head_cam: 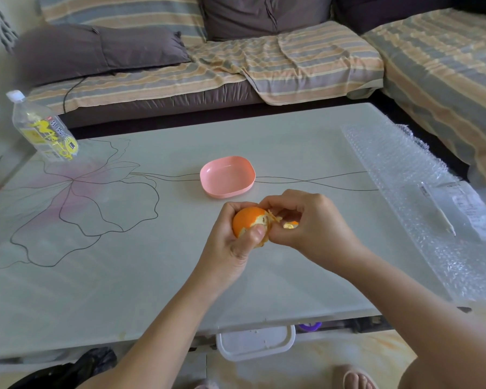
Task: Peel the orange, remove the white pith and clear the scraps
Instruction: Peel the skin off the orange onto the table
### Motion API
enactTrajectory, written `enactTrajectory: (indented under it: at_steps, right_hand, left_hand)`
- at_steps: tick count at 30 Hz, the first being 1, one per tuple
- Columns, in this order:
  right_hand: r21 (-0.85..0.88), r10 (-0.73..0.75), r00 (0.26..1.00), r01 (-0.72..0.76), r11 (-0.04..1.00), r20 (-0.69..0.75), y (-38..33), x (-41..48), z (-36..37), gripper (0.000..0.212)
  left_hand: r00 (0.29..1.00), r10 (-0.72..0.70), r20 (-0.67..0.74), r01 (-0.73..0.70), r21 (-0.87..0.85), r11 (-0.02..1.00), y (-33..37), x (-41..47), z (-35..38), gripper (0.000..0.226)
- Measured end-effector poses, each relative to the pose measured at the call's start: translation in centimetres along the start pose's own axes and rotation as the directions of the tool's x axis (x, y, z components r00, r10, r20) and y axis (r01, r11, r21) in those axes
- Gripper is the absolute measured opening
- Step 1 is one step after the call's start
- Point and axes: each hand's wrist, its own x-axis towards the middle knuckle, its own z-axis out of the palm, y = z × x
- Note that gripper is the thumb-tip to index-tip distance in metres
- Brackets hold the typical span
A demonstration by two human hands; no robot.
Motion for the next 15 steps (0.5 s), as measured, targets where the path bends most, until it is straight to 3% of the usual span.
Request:
enactTrajectory:
  at_steps: [10, 15]
  right_hand:
    - [0.049, 0.095, 0.995, -0.097, 0.994, 0.037, 0.2, 0.3, -0.2, 0.026]
    - [0.187, 0.179, 0.978, -0.197, 0.962, 0.109, 0.0, 0.3, -1.0, 0.024]
  left_hand:
    - [1.000, -0.009, 0.022, 0.010, -0.035, 0.999, 0.3, 0.0, 0.0, 0.060]
    - [0.997, -0.077, 0.022, 0.079, -0.104, 0.991, 0.3, 0.1, 0.0, 0.056]
